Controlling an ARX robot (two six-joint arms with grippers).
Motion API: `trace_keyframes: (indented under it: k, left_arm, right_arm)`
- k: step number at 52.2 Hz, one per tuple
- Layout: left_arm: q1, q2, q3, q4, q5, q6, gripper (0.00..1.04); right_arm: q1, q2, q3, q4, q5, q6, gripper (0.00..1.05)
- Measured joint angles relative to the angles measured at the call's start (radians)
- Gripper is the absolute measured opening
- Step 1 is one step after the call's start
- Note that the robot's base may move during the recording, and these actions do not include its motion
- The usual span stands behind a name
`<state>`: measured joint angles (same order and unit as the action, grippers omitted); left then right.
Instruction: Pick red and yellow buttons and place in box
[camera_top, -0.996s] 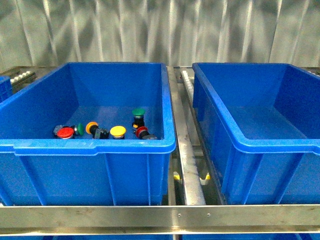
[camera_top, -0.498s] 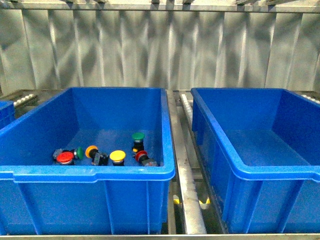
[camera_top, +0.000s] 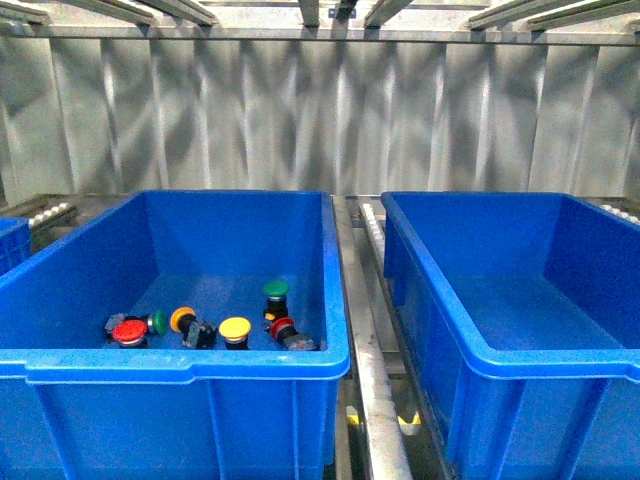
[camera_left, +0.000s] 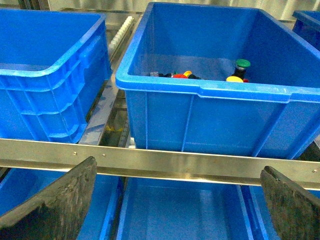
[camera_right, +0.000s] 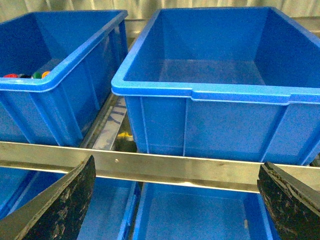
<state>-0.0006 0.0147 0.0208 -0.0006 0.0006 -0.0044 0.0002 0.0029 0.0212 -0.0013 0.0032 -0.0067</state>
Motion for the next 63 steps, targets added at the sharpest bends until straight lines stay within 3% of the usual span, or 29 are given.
trace_keyframes:
  k: [13,14,17,19,24,26,28,31,35,39,50,56,63]
  left_arm:
    - [-0.006,0.008,0.003,-0.008,-0.011,-0.007,0.97]
    - [-0.016,0.024,0.009,-0.029,-0.061,-0.035,0.97]
    - [-0.128,0.172,0.103,-0.225,-0.404,-0.195,0.97]
    - [-0.178,0.281,0.148,-0.248,-0.573,-0.279,0.97]
    - [-0.228,0.539,0.272,-0.089,-0.887,-0.350,0.97]
    - [-0.231,0.616,0.320,0.008,-0.931,-0.315,0.97]
    - [-0.229,0.660,0.350,0.072,-0.920,-0.286,0.97]
    - [-0.212,0.806,0.462,0.251,-0.825,-0.113,0.97]
    - [-0.172,0.962,0.620,0.284,-0.703,0.010,0.97]
    - [-0.149,1.079,0.740,0.281,-0.649,0.055,0.97]
    - [-0.079,1.412,1.163,0.021,-0.514,-0.016,0.97]
    - [-0.057,1.609,1.428,-0.212,-0.378,-0.121,0.97]
    - [-0.059,1.752,1.605,-0.376,-0.283,-0.195,0.97]
  right_arm:
    - [0.000,0.000,0.000,0.000,0.000,0.000,0.98]
    - [0.000,0.000,0.000,0.000,0.000,0.000,0.98]
    - [0.000,0.000,0.000,0.000,0.001,0.000,0.98]
    - [0.000,0.000,0.000,0.000,0.002,0.000,0.98]
    - [0.000,0.000,0.000,0.000,-0.003,0.000,0.98]
    - [0.000,0.000,0.000,0.000,-0.003,0.000,0.98]
    - [0.000,0.000,0.000,0.000,-0.002,0.000,0.98]
    - [0.000,0.000,0.000,0.000,-0.003,0.000,0.98]
    - [0.000,0.000,0.000,0.000,-0.003,0.000,0.98]
    - [0.000,0.000,0.000,0.000,-0.003,0.000,0.98]
    - [0.000,0.000,0.000,0.000,-0.003,0.000,0.98]
    - [0.000,0.000,0.000,0.000,-0.003,0.000,0.98]
    - [0.000,0.000,0.000,0.000,-0.003,0.000,0.98]
